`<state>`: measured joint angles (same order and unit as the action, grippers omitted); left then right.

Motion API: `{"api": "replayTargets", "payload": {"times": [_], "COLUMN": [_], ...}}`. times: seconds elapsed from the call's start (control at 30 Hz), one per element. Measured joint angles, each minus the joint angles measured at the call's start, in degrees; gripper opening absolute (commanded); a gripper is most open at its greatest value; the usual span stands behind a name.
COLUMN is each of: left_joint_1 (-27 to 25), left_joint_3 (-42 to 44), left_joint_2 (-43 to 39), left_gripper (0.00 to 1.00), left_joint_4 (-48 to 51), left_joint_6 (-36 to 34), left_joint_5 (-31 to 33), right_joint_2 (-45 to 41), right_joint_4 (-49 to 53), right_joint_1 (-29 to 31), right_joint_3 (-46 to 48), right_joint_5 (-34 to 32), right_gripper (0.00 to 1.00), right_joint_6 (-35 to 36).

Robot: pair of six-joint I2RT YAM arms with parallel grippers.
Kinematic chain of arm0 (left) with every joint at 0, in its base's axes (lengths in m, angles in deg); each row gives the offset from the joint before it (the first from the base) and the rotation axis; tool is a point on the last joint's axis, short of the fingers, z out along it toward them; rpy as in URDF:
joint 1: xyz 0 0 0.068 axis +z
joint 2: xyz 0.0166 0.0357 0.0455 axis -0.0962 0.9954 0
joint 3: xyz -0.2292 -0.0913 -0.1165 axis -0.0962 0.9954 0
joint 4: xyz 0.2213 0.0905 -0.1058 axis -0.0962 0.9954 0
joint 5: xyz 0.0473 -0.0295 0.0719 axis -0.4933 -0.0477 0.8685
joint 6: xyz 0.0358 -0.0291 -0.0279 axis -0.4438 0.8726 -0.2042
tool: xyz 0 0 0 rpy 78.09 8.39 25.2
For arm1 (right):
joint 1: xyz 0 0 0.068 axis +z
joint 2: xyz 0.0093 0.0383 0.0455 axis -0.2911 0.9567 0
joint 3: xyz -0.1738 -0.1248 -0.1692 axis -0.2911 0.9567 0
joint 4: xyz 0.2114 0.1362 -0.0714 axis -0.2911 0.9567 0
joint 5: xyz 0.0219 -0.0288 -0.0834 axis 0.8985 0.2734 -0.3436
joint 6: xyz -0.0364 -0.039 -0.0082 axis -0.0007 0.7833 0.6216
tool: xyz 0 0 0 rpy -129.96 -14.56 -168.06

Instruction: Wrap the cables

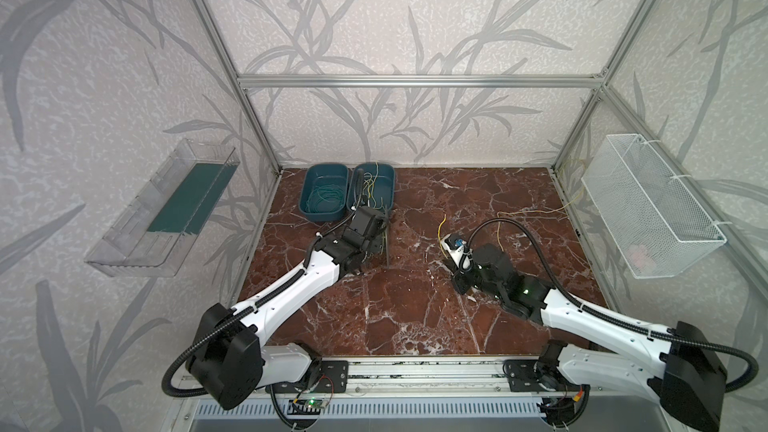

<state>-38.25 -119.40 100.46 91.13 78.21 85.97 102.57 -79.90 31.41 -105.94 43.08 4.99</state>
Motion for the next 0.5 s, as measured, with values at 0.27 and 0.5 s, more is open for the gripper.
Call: {"api": "replayTargets", "payload": {"times": [0.27, 0.5], "left_joint_1": [0.0, -0.04], "left_joint_3": [-3.87, -16.59], "left_joint_2": [-3.56, -5.64], "left_gripper": [0.56, 0.48], "left_joint_4": [5.2, 11.43], "left_joint_6": [-1.68, -3.74], "left_joint_5": [0.13, -5.79], "right_joint_2": [1.9, 2.89], "right_joint_4": [0.15, 0.11], "right_joint_1": [1.44, 2.08], "right_joint_3": [-2.34, -3.98], "right_joint_5": [0.35, 1.51], "right_gripper": [0.0, 0.0], "right_joint_6": [0.5, 0.76]}}
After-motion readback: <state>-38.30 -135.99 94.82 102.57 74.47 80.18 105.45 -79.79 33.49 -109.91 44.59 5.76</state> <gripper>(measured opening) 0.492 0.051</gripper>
